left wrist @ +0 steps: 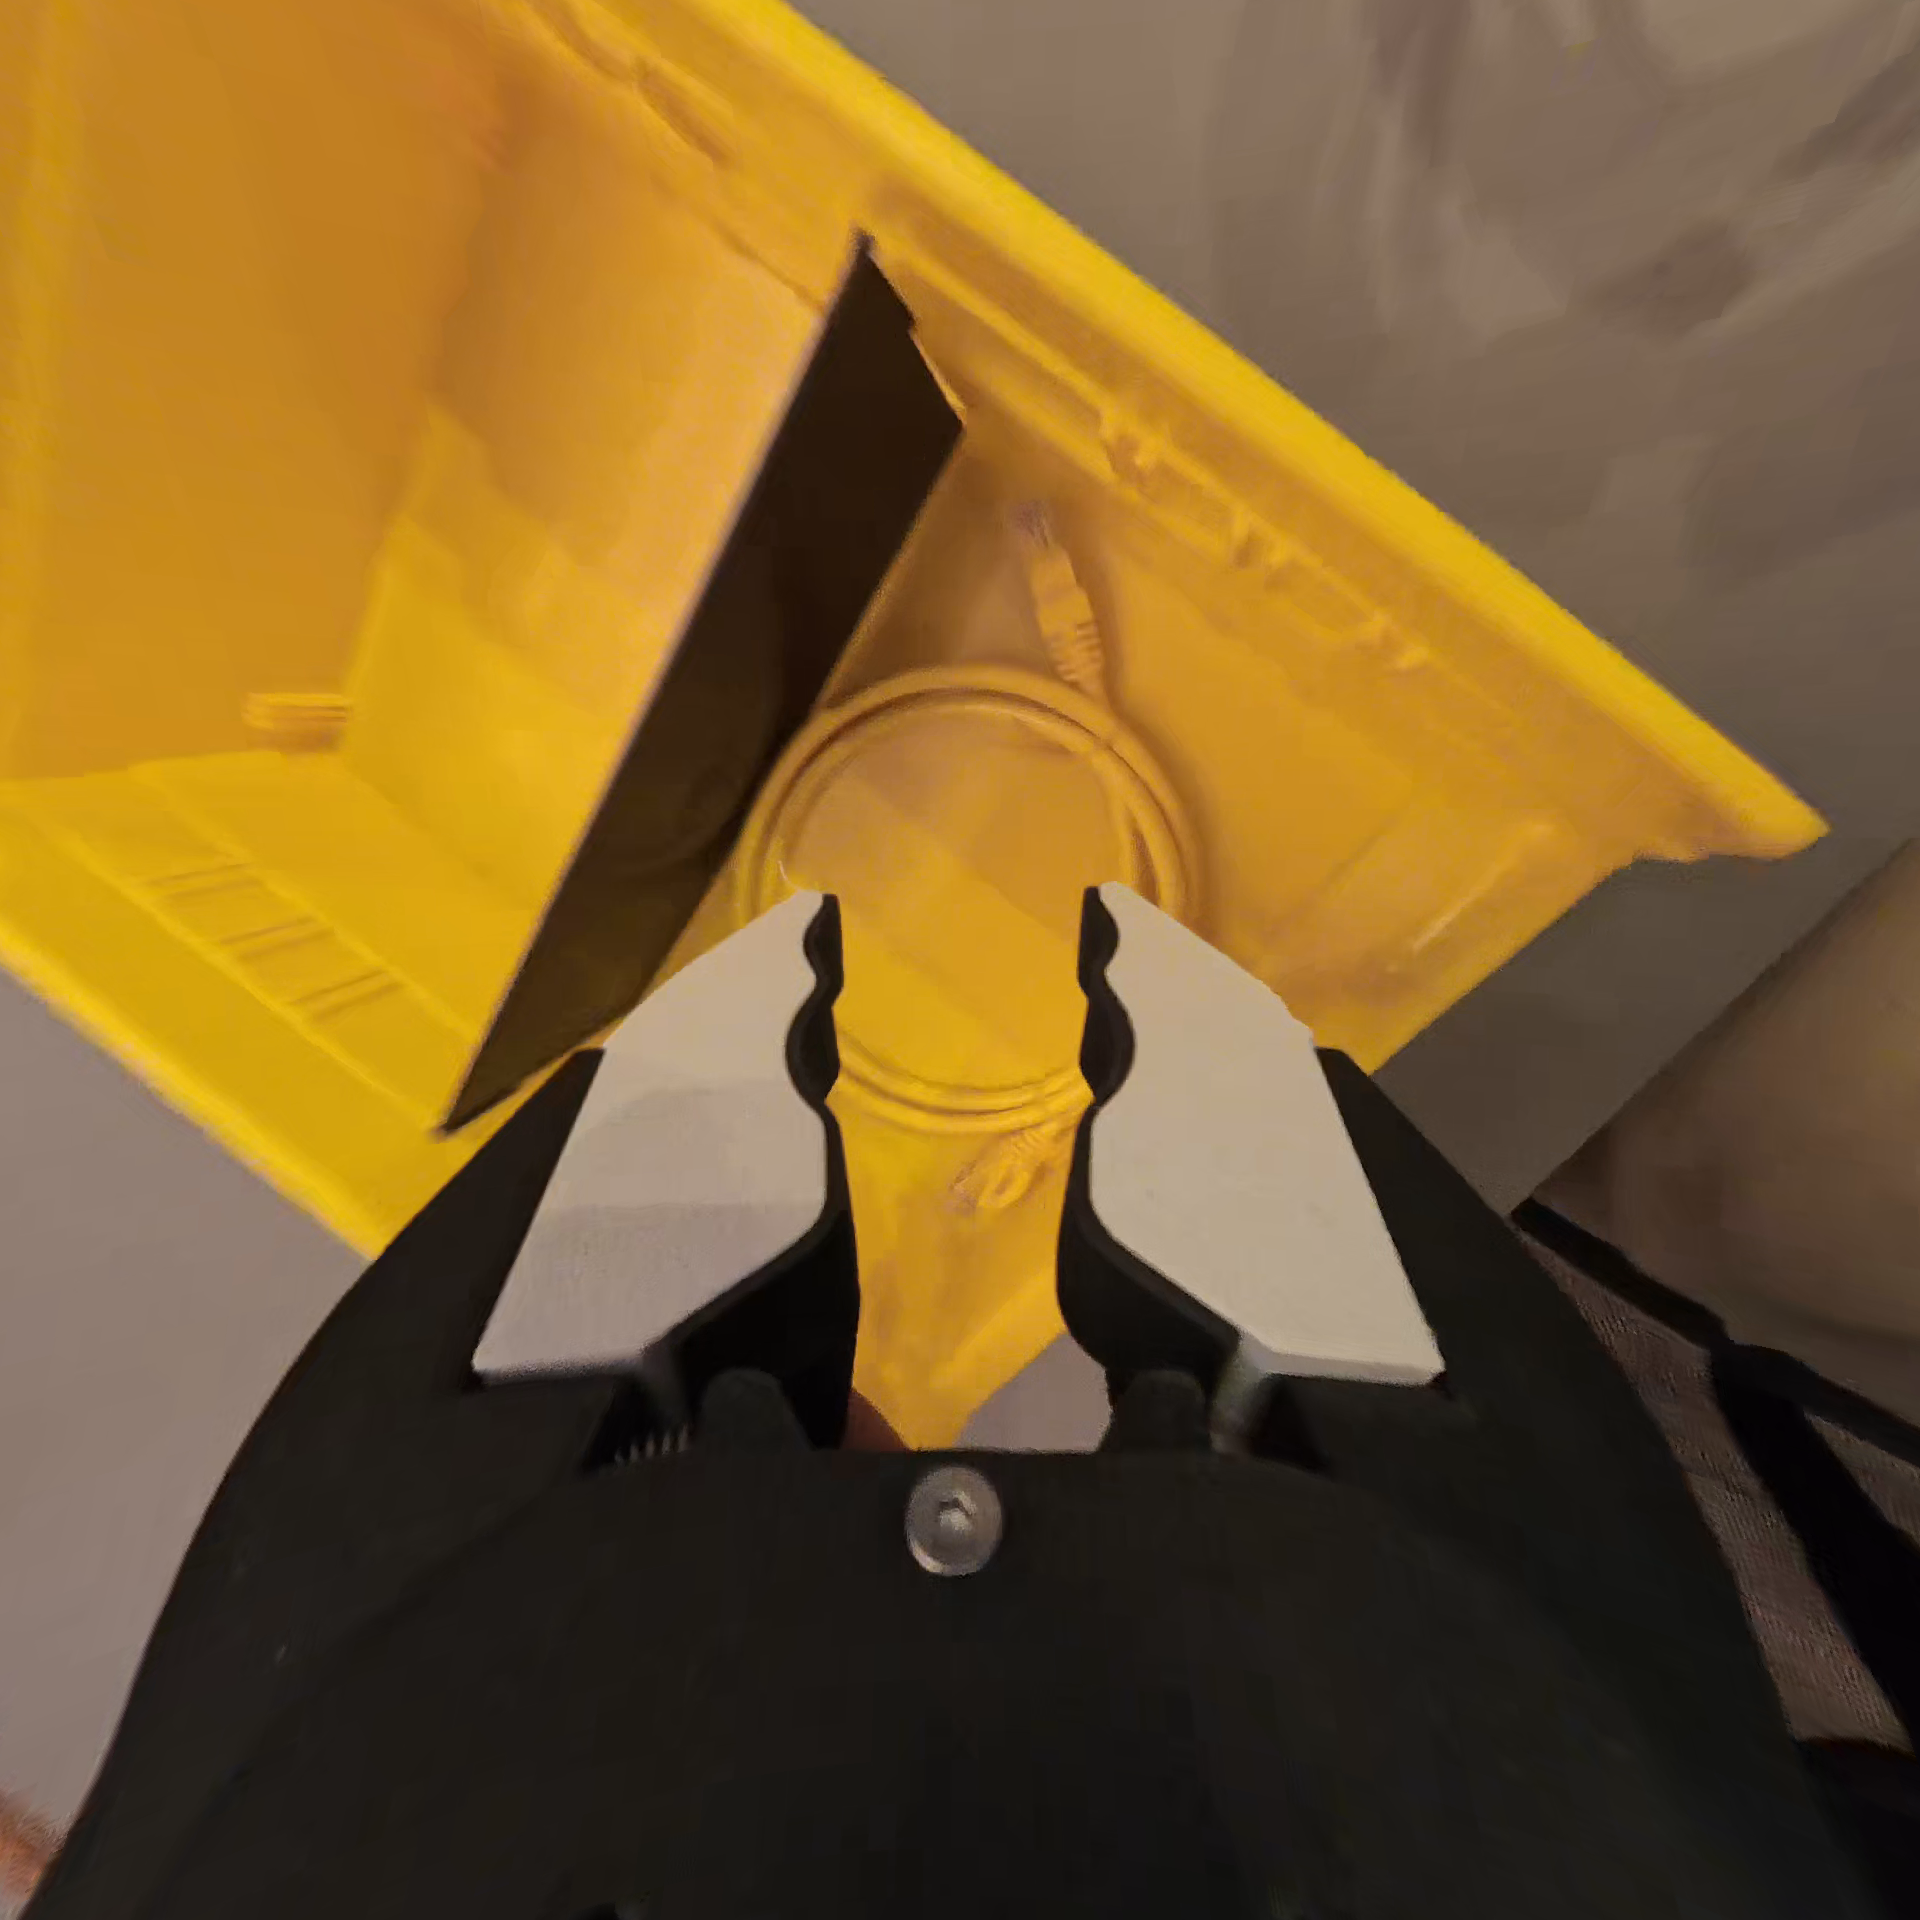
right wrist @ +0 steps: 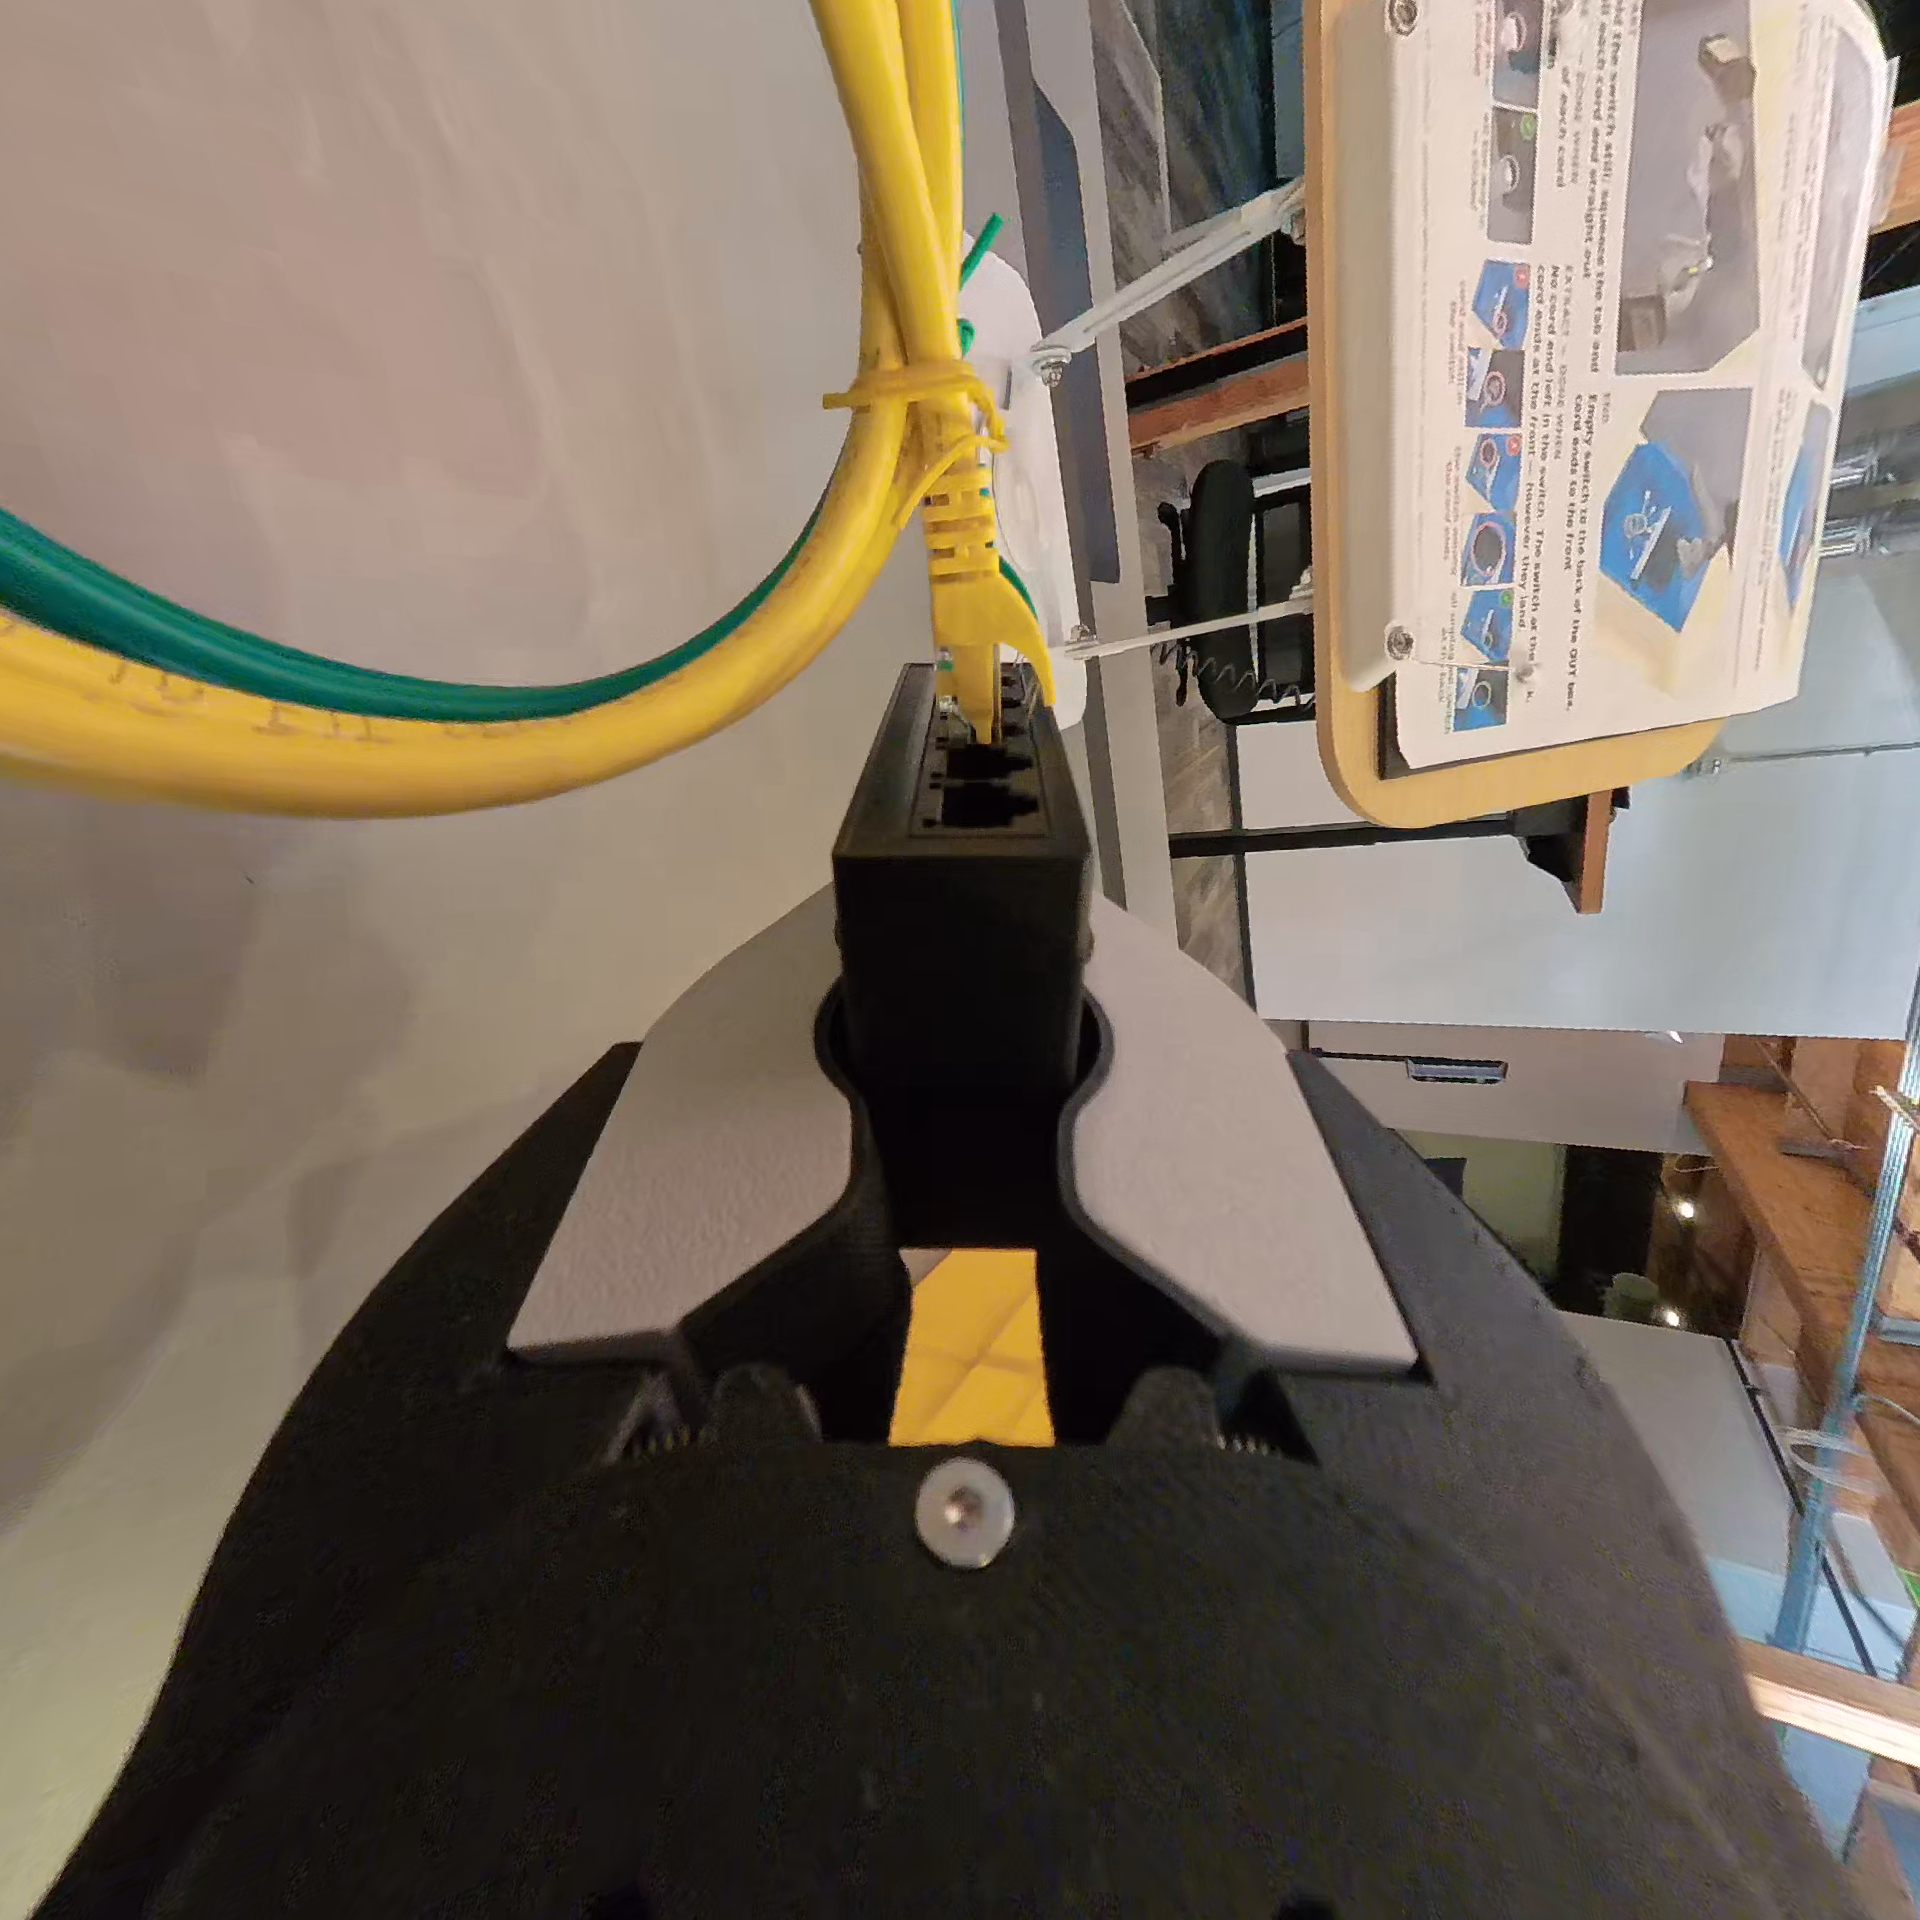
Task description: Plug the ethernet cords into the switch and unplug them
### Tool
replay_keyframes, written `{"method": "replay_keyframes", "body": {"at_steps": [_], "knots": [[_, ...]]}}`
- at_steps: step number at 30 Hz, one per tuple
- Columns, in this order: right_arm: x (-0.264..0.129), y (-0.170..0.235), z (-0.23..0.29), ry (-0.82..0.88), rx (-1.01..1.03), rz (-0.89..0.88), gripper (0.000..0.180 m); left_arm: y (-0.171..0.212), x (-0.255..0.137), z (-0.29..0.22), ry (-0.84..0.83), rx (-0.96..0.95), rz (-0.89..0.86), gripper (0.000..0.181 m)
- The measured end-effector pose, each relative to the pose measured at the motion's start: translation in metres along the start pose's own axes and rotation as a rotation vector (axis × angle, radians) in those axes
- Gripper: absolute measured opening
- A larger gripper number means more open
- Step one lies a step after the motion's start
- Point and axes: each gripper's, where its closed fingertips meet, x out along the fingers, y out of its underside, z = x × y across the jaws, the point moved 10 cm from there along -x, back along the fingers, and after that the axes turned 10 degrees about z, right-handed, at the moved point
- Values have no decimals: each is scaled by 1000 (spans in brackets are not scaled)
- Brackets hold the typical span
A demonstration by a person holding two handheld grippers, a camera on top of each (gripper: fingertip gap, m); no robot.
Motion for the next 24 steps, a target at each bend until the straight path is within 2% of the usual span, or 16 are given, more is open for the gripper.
{"method": "replay_keyframes", "body": {"at_steps": [4,8,10,12,17,24], "knots": [[-2,-3,0,-24,17,-8,31,1,29,-10,228,-56,22,44],[-4,-6,0,-33,26,-11,31,-8,49,-11,381,-142,48,39],[-4,-8,1,-40,31,-13,32,-8,57,-9,352,-145,109,28],[-4,-9,1,-45,36,-18,31,-11,62,-10,404,-157,106,19],[-2,-6,2,-33,42,-15,32,-13,61,-7,375,-177,103,13],[-2,3,2,-21,59,-7,31,-1,6,8,224,-241,-84,11]]}}
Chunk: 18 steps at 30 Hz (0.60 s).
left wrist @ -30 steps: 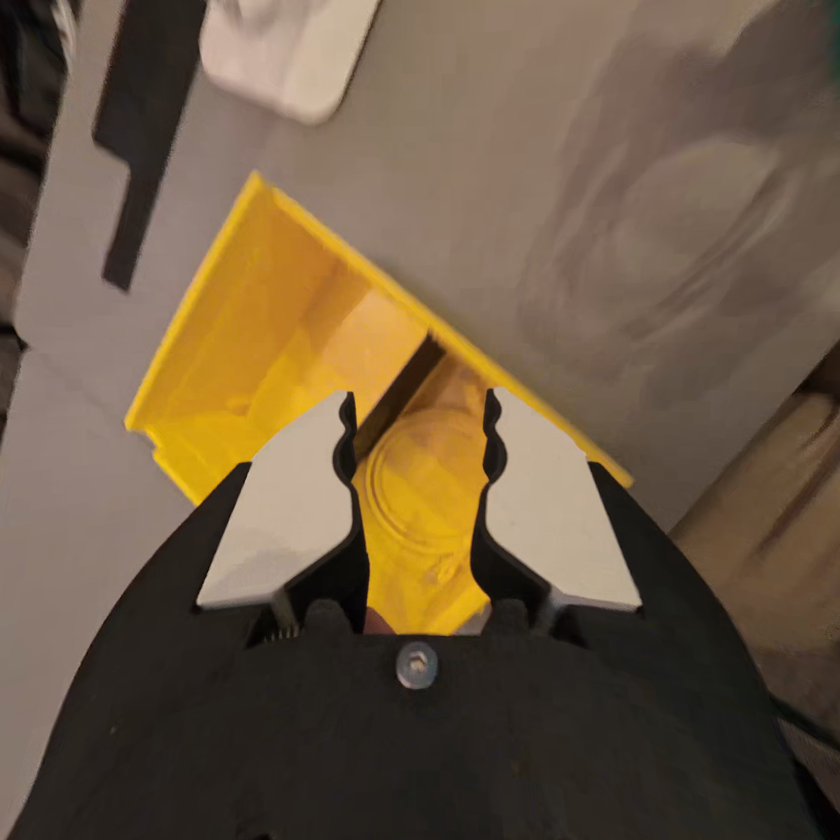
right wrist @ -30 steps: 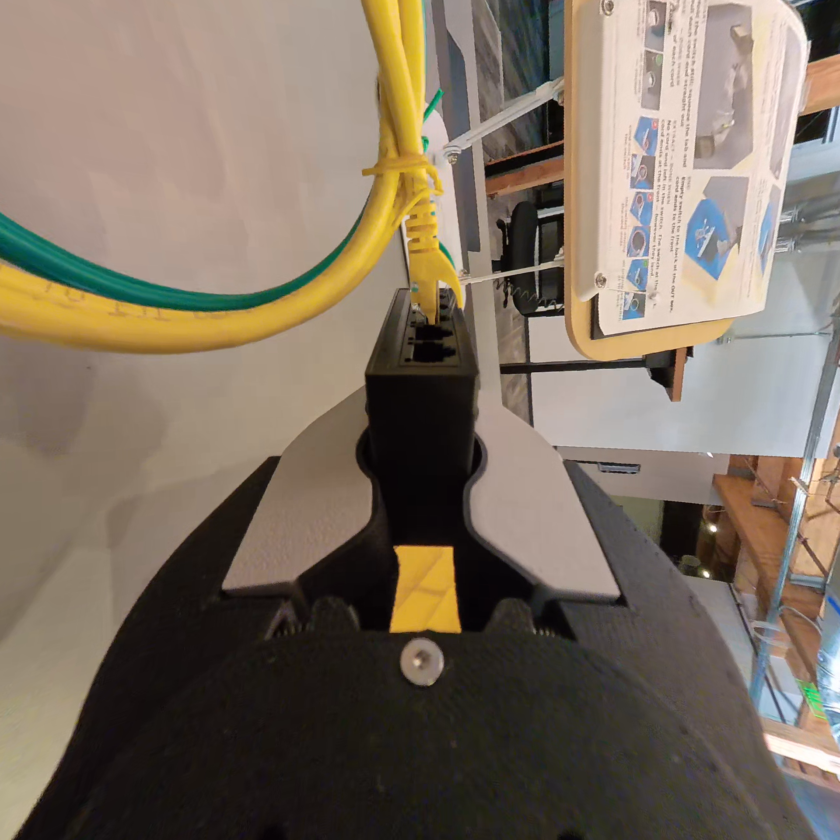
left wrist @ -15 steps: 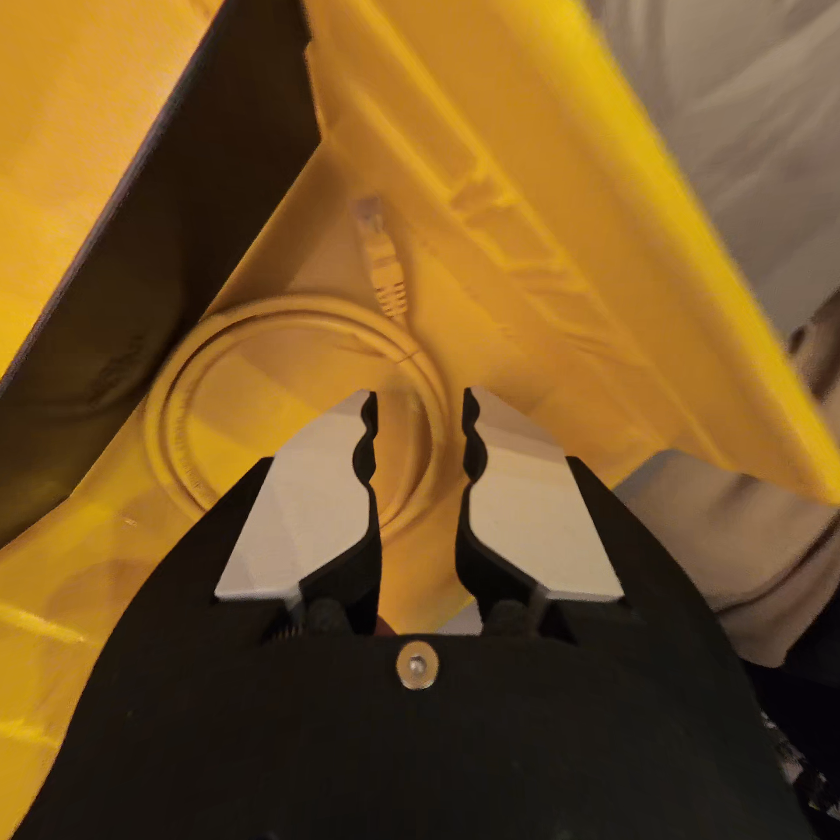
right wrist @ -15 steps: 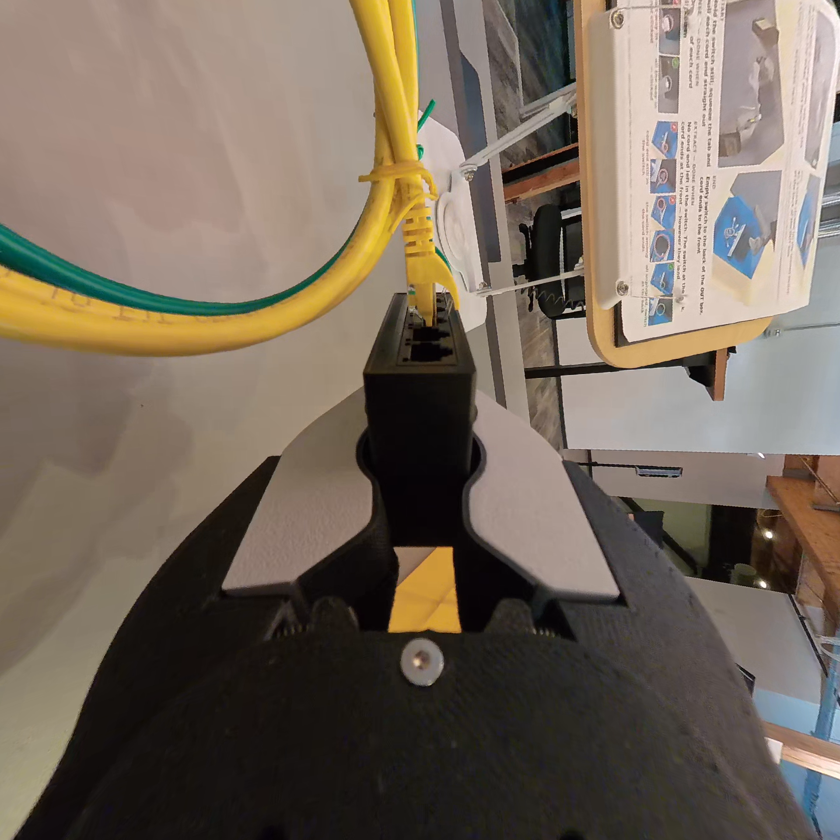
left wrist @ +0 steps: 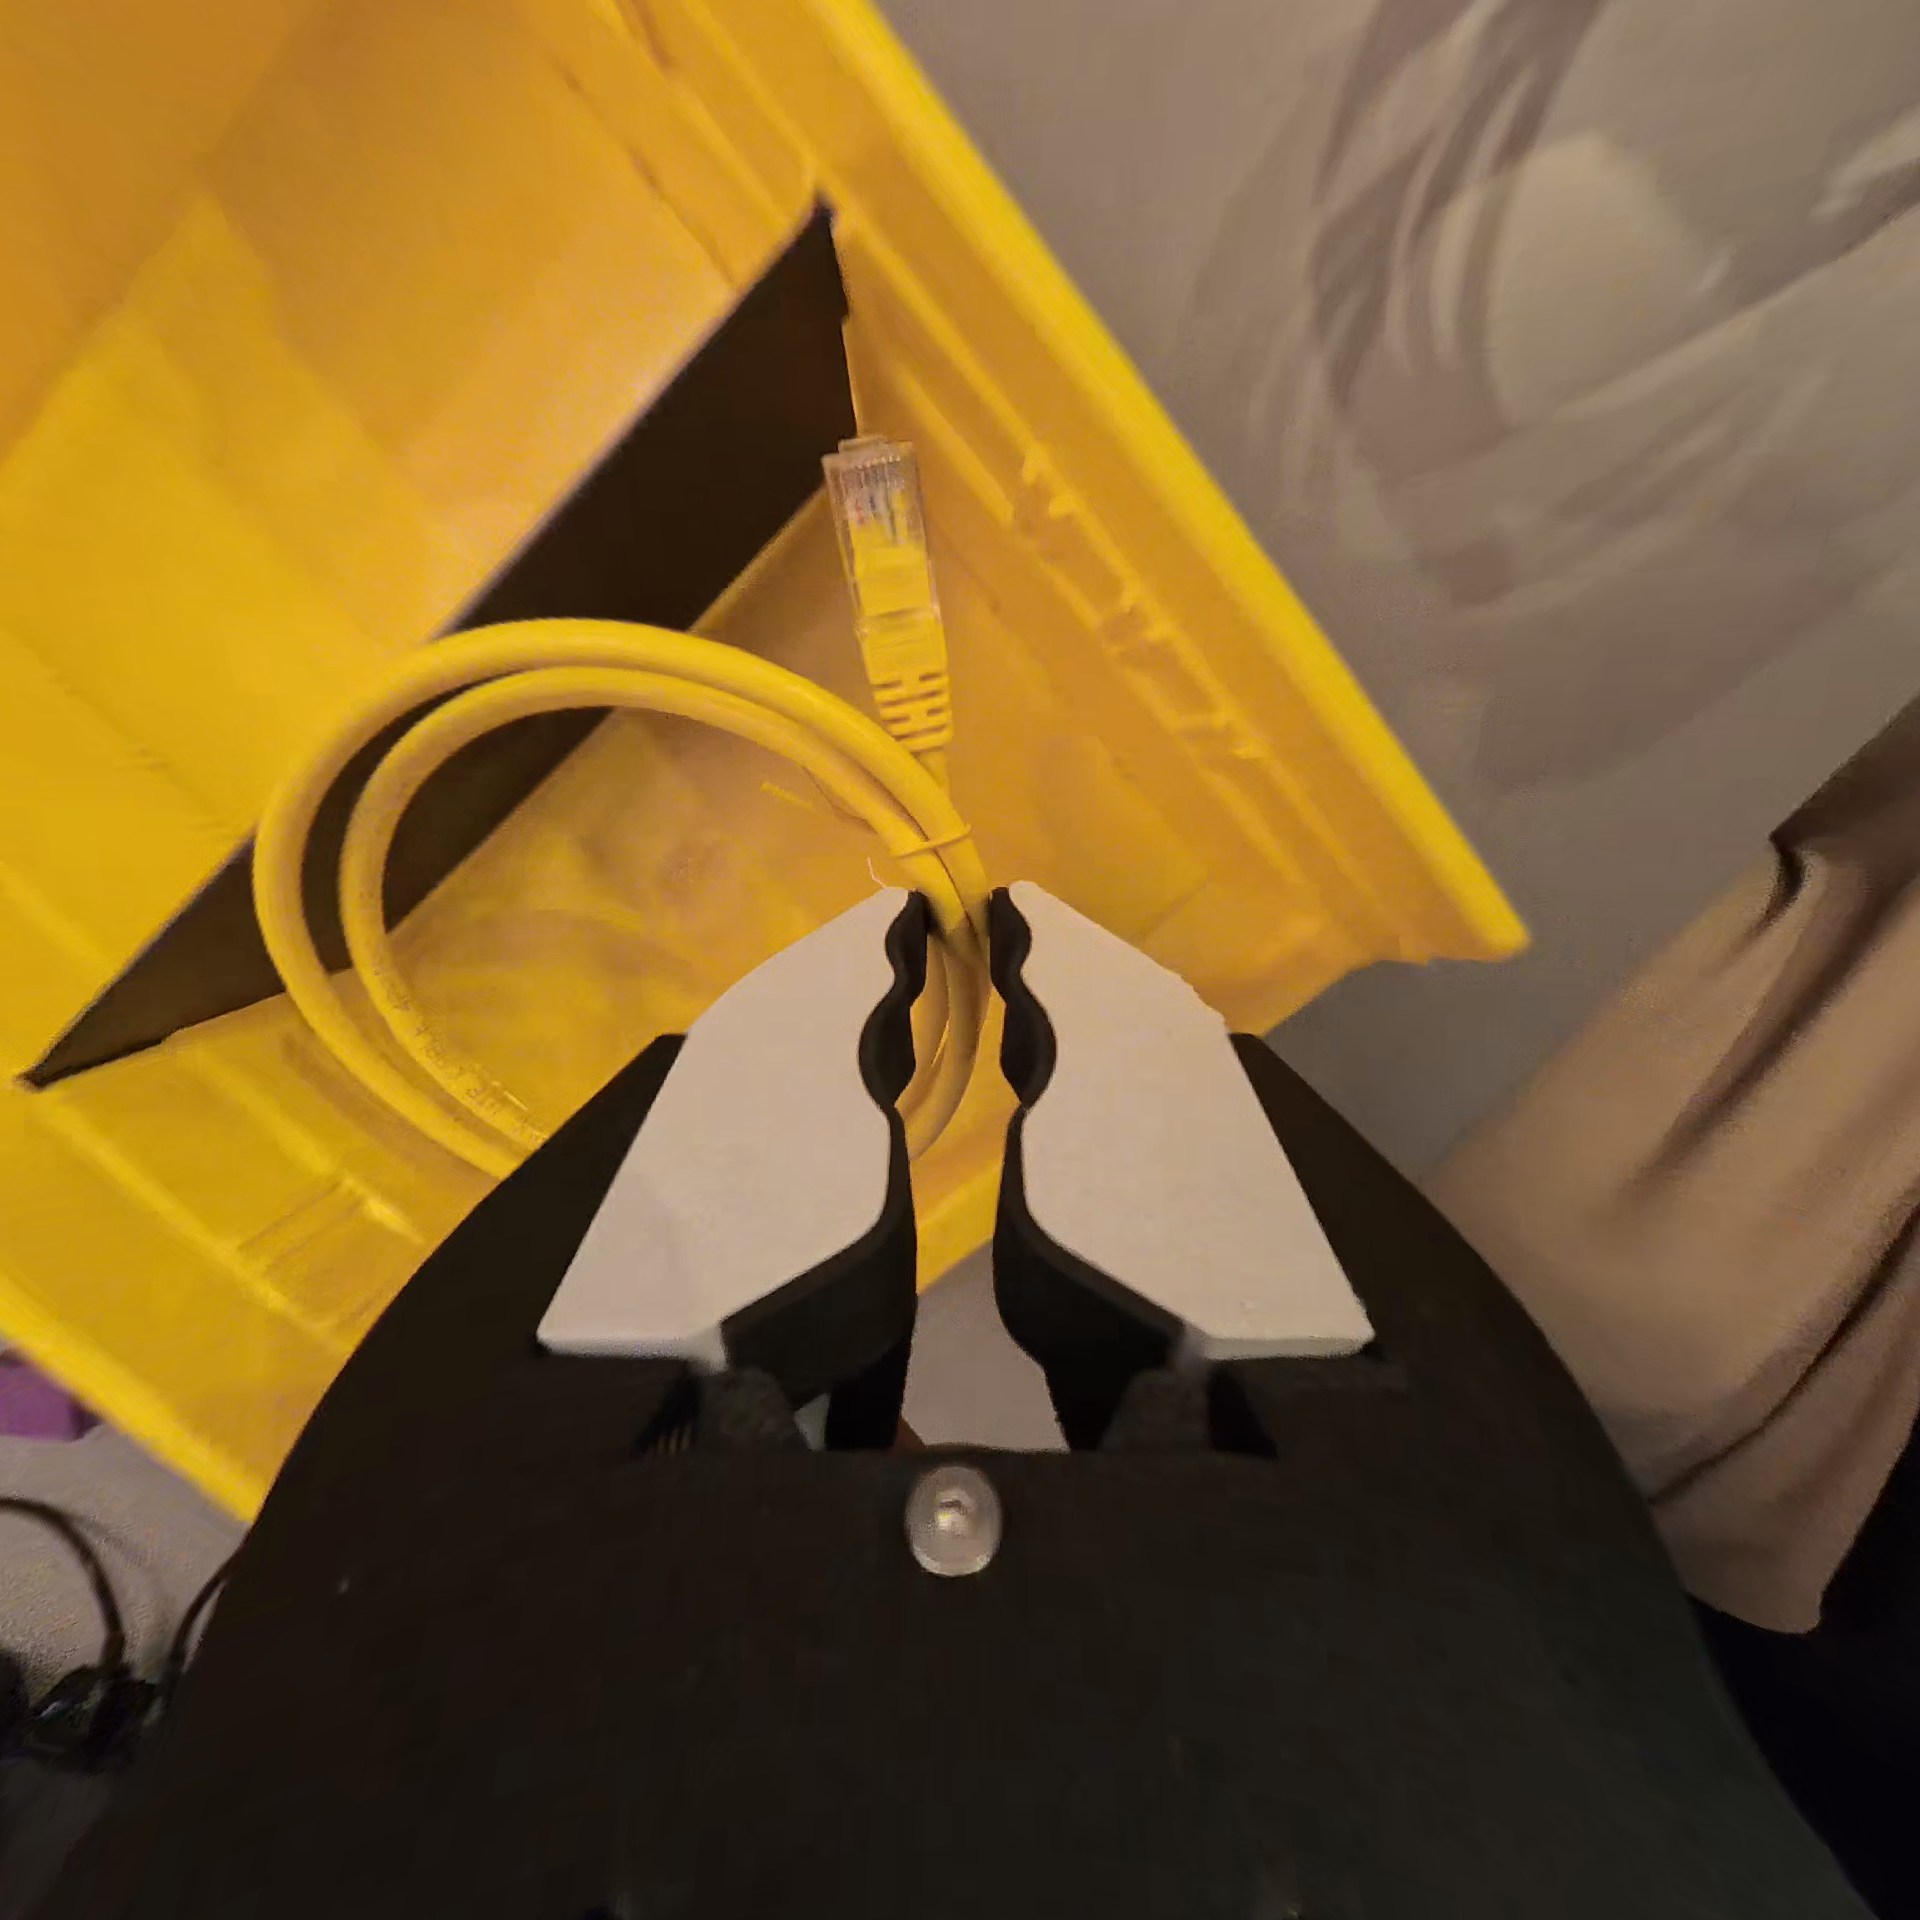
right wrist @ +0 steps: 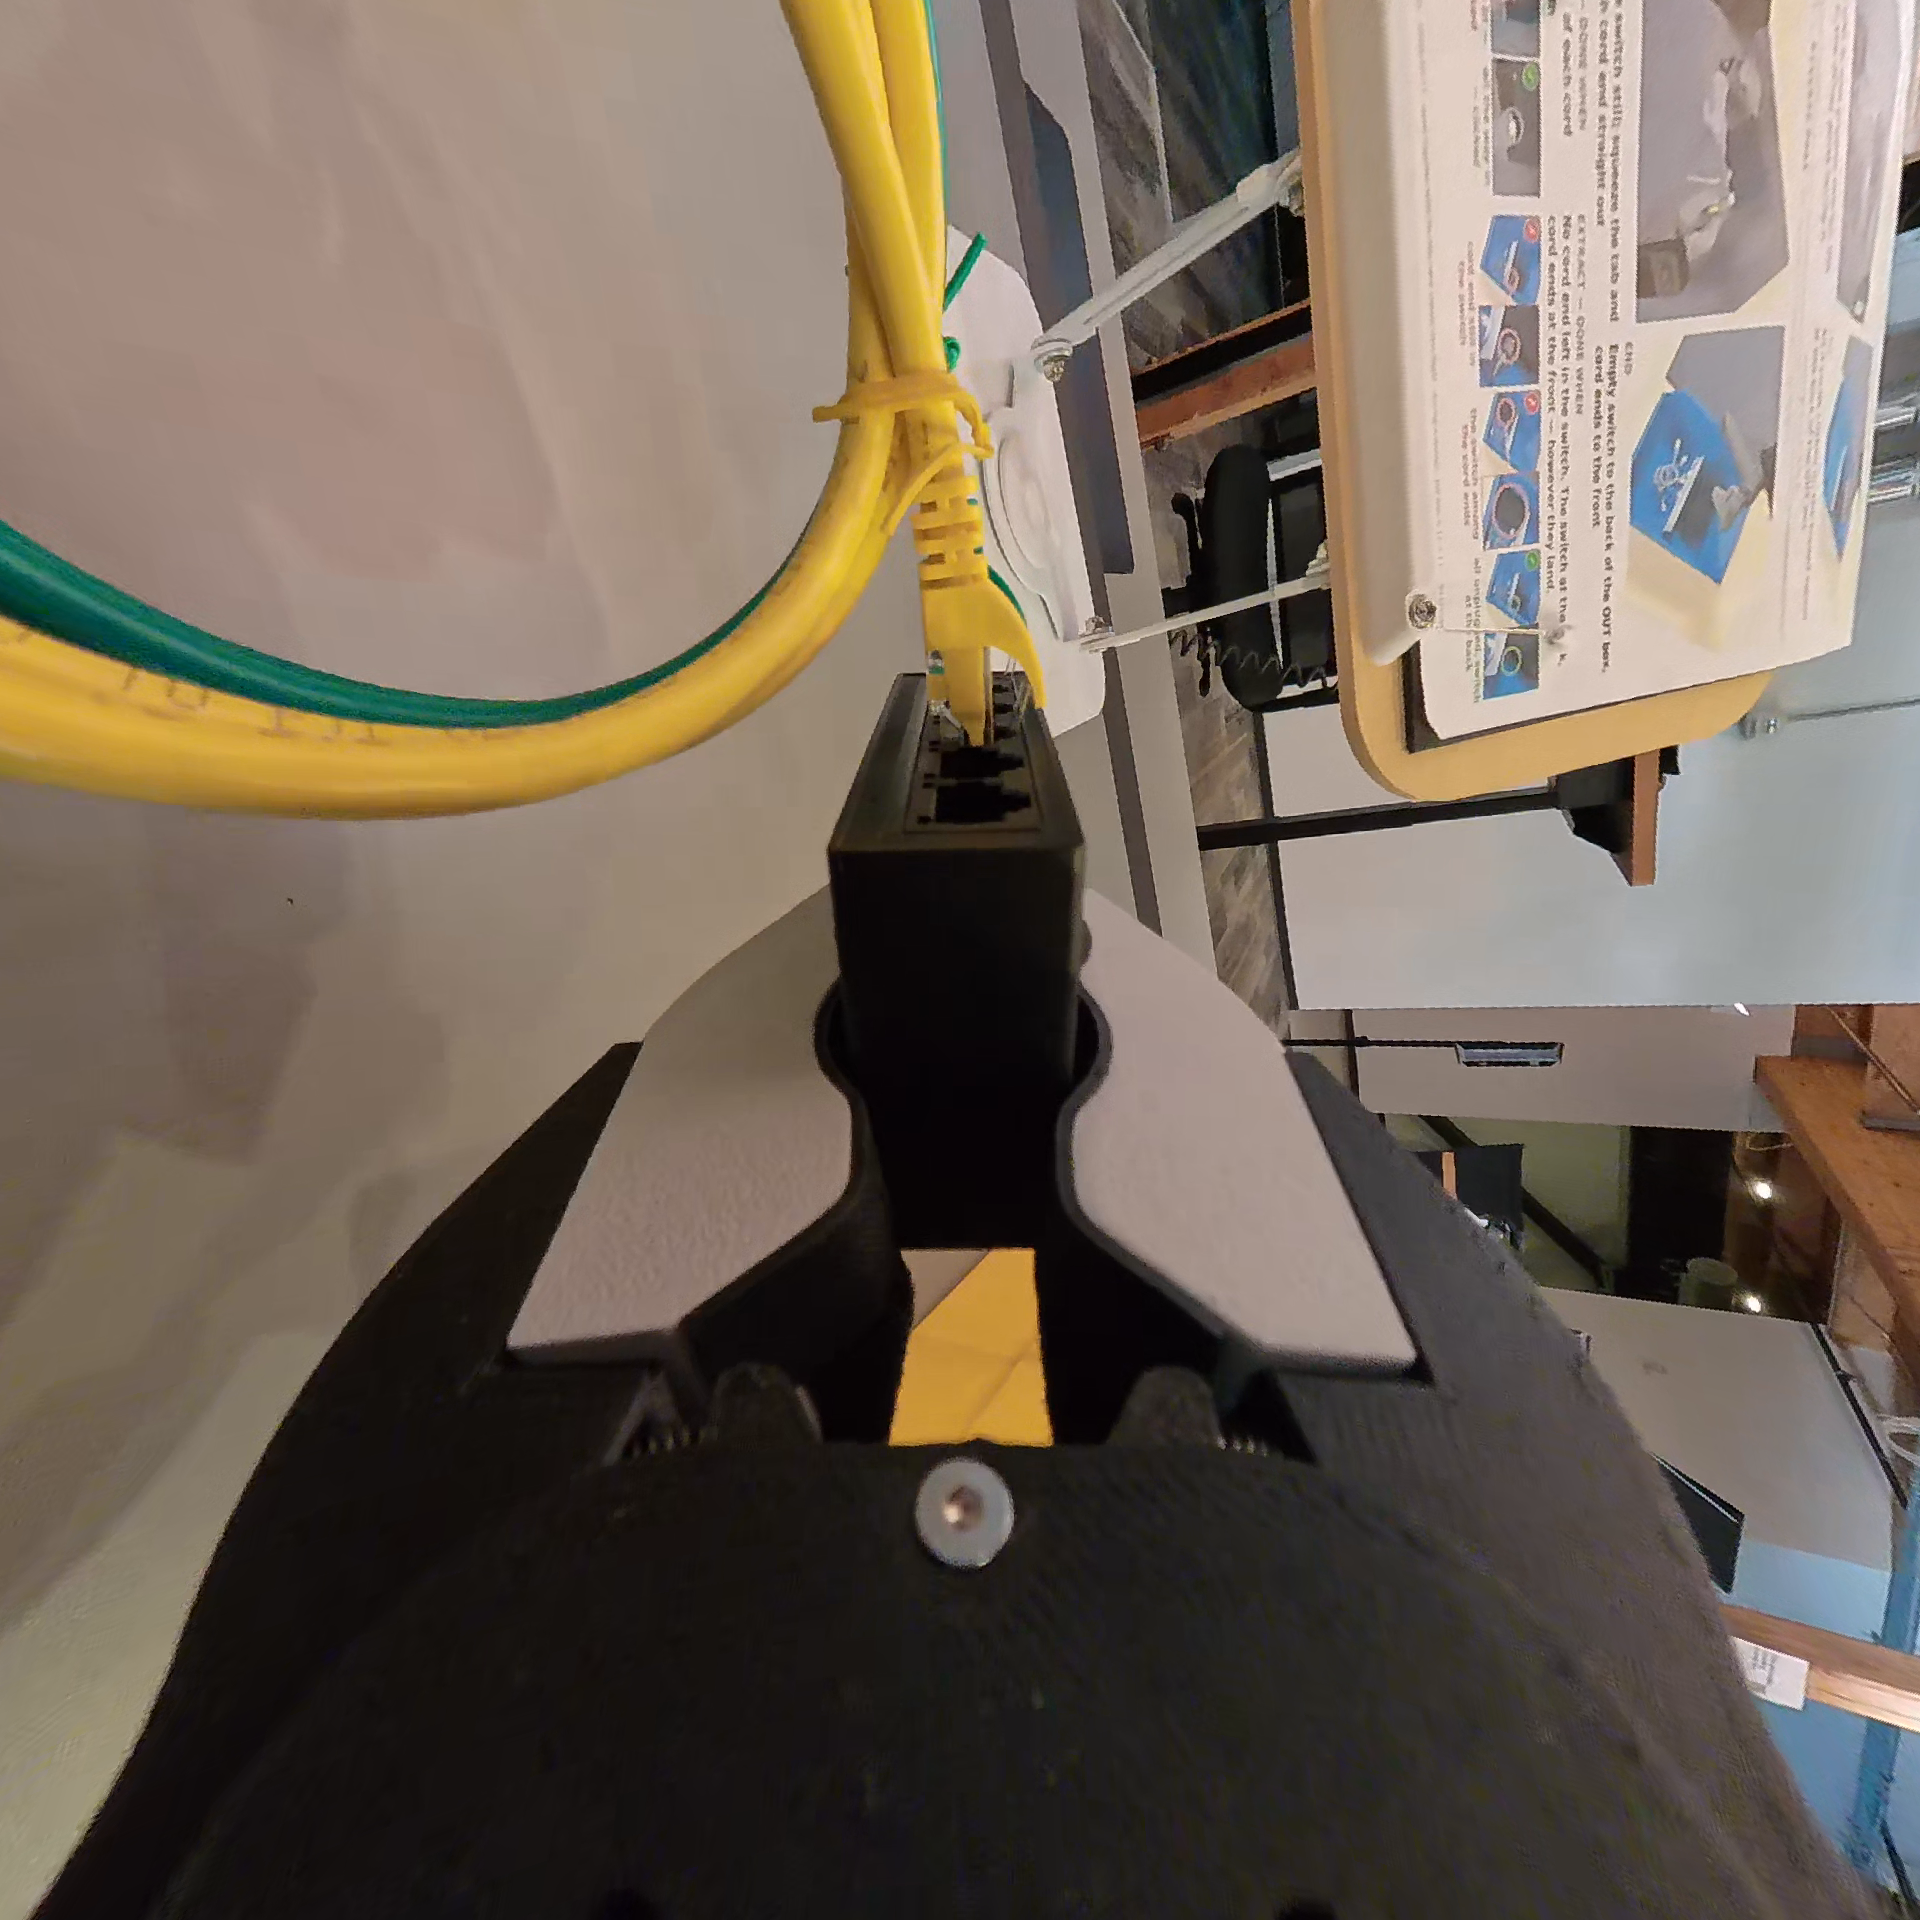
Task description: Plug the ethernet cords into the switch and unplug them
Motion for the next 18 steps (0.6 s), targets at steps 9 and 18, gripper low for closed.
{"method": "replay_keyframes", "body": {"at_steps": [9,18], "knots": [[-4,5,-3,28,10,10,31,-39,-98,-46,-70,94,-380,11],[-18,18,-7,44,18,26,31,-137,-42,-125,129,180,-397,12]]}}
